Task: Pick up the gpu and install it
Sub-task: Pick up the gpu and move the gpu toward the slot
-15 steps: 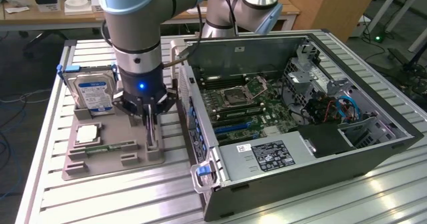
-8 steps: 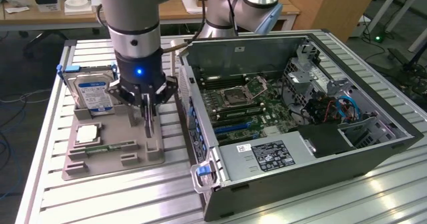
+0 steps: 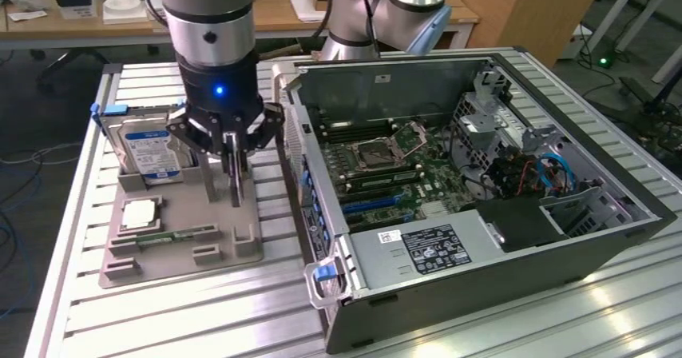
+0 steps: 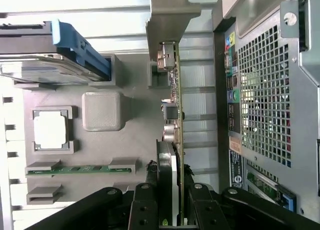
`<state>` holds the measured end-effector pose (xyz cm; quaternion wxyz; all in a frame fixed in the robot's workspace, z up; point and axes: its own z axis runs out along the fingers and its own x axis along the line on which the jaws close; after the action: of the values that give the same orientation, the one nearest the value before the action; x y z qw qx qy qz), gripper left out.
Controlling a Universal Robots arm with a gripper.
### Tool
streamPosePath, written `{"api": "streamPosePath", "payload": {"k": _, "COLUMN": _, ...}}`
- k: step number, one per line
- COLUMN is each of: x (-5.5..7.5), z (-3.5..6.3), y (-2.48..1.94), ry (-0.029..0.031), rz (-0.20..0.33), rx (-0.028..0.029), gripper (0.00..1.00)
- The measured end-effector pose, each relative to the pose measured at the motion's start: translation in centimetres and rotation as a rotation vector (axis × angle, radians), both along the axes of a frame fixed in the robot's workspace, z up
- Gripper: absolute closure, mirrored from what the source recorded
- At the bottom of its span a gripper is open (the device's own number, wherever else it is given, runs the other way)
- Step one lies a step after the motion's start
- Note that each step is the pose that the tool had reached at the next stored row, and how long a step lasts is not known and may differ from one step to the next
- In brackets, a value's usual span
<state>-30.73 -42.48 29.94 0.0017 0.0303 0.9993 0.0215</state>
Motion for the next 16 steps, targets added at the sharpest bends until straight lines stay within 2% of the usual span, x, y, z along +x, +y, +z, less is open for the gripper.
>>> {"api": "streamPosePath", "payload": {"k": 4, "x": 0.0, "z": 0.87, "y": 0.00, "ry": 0.0002, "rz": 0.022, "rx": 0.0000, "gripper": 0.72}}
{"api": "streamPosePath", "payload": {"k": 16, "x": 0.0, "z": 6.29, "y": 0.00, "ry": 0.0001, "rz": 0.023, "rx": 0.0000, "gripper": 0.72}}
